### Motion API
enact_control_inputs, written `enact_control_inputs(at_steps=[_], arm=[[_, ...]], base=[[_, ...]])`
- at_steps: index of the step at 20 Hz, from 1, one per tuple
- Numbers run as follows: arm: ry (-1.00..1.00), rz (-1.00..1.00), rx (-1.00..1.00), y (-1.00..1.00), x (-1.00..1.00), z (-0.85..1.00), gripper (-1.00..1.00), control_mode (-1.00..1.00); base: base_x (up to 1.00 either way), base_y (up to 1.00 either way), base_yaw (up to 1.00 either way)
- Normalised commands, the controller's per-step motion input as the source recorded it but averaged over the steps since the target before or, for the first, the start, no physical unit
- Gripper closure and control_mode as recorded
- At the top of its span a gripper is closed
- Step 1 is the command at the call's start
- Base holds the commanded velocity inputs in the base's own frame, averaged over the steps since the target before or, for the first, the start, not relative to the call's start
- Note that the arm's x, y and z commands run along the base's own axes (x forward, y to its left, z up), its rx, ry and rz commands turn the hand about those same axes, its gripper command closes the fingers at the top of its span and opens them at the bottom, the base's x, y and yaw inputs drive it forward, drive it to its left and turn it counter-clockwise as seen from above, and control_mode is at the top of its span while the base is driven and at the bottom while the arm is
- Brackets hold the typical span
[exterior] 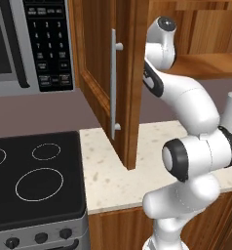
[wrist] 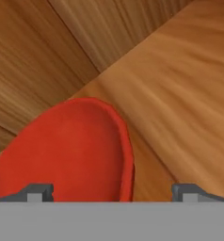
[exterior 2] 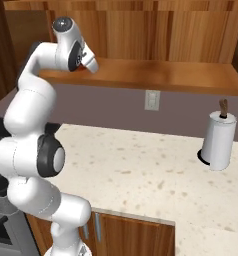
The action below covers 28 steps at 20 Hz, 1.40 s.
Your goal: Take the smaller bowl and place it next to the appetizer plate on the dining counter , and place the larger bowl next to the plate with cooked food.
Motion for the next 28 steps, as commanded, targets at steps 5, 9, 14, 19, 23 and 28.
enact_control_inputs(at_steps=[5, 9, 14, 19, 23, 28], arm=[[0.05, 0.0, 0.0, 0.05, 0.63, -0.17, -1.0, -1.0], [0.11, 0.0, -0.01, 0.03, 0.25, -0.22, 1.0, -1.0], [0.07, 0.0, -0.01, 0.03, 0.06, -0.11, 1.0, -1.0], [0.0, 0.0, 0.0, 0.0, 0.0, 0.0, 1.0, -1.0], [-0.02, -0.08, 0.0, -0.17, -0.68, -0.45, 1.0, -1.0], [0.0, -0.16, 0.0, -0.74, -0.99, -0.06, 1.0, -1.0]], base=[[0.0, 0.0, 0.0], [0.0, 0.0, 0.0], [0.0, 0.0, 0.0], [0.0, 0.0, 0.0], [0.0, 0.0, 0.0], [0.0, 0.0, 0.0]])
